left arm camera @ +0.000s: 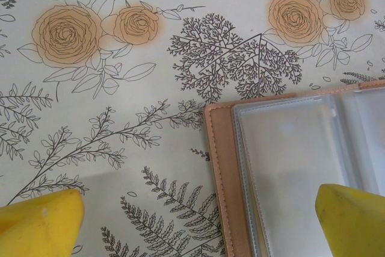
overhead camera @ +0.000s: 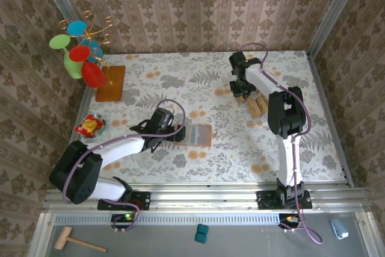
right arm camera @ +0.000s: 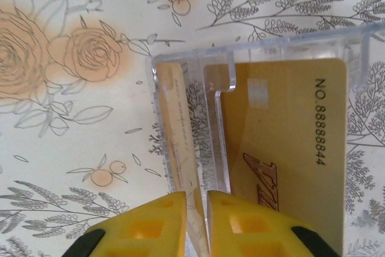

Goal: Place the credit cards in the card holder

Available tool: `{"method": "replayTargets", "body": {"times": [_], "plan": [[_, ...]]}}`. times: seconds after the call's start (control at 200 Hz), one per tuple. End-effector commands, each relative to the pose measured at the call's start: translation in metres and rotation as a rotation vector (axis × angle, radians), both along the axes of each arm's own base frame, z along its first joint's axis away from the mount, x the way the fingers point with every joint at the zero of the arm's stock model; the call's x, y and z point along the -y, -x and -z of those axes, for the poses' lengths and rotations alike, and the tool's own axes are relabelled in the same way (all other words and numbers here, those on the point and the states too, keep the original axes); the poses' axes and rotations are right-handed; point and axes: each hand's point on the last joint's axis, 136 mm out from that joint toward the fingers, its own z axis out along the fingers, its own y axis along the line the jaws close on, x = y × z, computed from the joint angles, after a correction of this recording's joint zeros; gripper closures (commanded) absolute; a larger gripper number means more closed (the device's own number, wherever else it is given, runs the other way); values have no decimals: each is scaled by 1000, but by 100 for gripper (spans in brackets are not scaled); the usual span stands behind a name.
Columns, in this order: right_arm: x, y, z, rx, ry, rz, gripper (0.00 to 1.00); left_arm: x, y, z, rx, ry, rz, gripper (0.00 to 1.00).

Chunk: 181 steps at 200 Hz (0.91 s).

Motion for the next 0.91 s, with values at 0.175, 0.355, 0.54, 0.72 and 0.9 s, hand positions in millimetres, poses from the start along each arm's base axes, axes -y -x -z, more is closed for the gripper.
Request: {"method": "replayTargets", "body": {"times": [0.175,0.355,0.54,0.72,0.9], "plan": [[-8,-11,-2,5,-82,17,90,-1,0,-9,14,-19,11,0],[-11,-12,1,-3,-97,16,95,-1,-1,-11,17,-23,14,0],[-12,-12,-8,11,-108,10,100,0,-2,-14,21,-24,16,0],[-16,-13,-43,77,-147,5,100,0,-4,-15,21,-27,13,0],[-26,-9,-85,160,-236,8,100,-1,-7,-14,15,-23,4,0]]}}
